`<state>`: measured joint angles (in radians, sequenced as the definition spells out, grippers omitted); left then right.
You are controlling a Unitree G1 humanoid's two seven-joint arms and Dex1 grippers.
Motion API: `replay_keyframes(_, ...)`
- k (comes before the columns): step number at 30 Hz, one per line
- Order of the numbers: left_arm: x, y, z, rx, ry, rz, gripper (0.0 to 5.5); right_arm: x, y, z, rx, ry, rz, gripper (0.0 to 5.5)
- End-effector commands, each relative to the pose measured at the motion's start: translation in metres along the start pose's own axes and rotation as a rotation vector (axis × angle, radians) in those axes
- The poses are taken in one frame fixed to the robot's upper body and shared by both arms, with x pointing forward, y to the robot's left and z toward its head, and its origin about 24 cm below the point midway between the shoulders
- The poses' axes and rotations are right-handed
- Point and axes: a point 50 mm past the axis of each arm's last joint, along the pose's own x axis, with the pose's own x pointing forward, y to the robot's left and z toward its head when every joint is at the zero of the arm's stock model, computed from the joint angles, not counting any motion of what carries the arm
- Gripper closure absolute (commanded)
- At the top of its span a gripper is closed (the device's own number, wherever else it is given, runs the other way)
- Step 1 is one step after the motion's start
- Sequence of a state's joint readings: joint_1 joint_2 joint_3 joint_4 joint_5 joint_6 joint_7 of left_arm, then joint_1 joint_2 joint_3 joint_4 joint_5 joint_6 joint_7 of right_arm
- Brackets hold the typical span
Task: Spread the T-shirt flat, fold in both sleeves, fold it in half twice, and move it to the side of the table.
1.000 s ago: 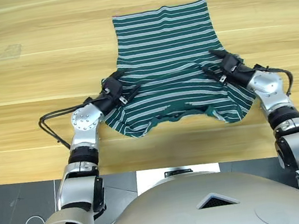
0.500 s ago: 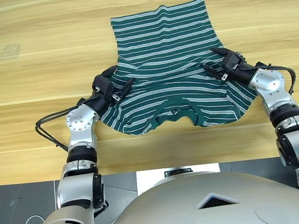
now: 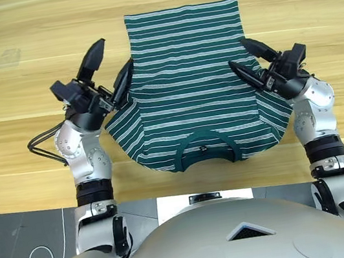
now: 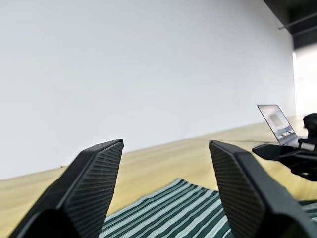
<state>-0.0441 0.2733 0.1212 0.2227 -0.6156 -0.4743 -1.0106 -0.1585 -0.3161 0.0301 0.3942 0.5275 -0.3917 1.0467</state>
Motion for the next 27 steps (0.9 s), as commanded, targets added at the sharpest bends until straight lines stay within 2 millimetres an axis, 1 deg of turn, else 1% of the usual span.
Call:
replay_keyframes(1, -0.026, -0.006, -0.008, 0.015, 0.14, 0.065, 2.3, -0.005, -0.017, -0.001, -0.038, 0.042, -0.166, 2.79)
replay_keyframes(2, -0.04, 0.005, -0.015, 0.046, 0.247, 0.177, 2.3, -0.014, -0.029, -0.003, -0.063, 0.07, -0.297, 2.79)
replay_keyframes(3, -0.053, 0.014, -0.018, 0.11, 0.347, 0.255, 2.3, -0.024, -0.037, -0.003, -0.096, 0.096, -0.397, 2.79)
replay_keyframes(4, -0.068, 0.02, -0.018, 0.2, 0.439, 0.294, 2.3, -0.034, -0.042, -0.003, -0.15, 0.124, -0.47, 2.79)
replay_keyframes(6, -0.1, 0.034, 0.002, 0.422, 0.557, 0.324, 2.3, -0.054, -0.044, 0.009, -0.263, 0.121, -0.551, 2.79)
replay_keyframes(7, -0.112, 0.04, 0.011, 0.545, 0.628, 0.318, 2.3, -0.061, -0.045, 0.016, -0.303, 0.103, -0.588, 2.79)
replay_keyframes(8, -0.121, 0.051, 0.019, 0.669, 0.714, 0.341, 2.3, -0.066, -0.048, 0.025, -0.334, 0.08, -0.631, 2.79)
replay_keyframes(9, -0.125, 0.058, 0.025, 0.78, 0.781, 0.326, 2.3, -0.07, -0.051, 0.03, -0.352, 0.066, -0.667, 2.79)
replay_keyframes(11, -0.127, 0.061, 0.034, 0.918, 0.832, 0.269, 2.3, -0.072, -0.055, 0.032, -0.376, 0.067, -0.697, 2.79)
replay_keyframes(13, -0.122, 0.057, 0.042, 1.003, 0.825, 0.187, 2.3, -0.07, -0.057, 0.029, -0.393, 0.095, -0.699, 2.79)
replay_keyframes(14, -0.118, 0.052, 0.045, 1.051, 0.83, 0.095, 2.3, -0.068, -0.059, 0.027, -0.394, 0.106, -0.701, 2.79)
replay_keyframes(16, -0.112, 0.037, 0.04, 1.099, 0.853, -0.083, 2.3, -0.062, -0.061, 0.026, -0.394, 0.109, -0.699, 2.79)
replay_keyframes(18, -0.104, 0.019, 0.028, 1.121, 0.871, -0.284, 2.3, -0.054, -0.063, 0.03, -0.399, 0.089, -0.69, 2.79)
replay_keyframes(20, -0.1, 0.004, 0.018, 1.122, 0.883, -0.423, 2.3, -0.049, -0.065, 0.035, -0.409, 0.075, -0.677, 2.79)
replay_keyframes(23, -0.106, -0.011, 0.005, 1.089, 0.913, -0.525, 2.3, -0.045, -0.066, 0.04, -0.42, 0.06, -0.661, 2.79)
replay_keyframes(27, -0.118, -0.016, -0.003, 1.073, 0.988, -0.532, 2.3, -0.047, -0.066, 0.045, -0.421, 0.047, -0.661, 2.79)
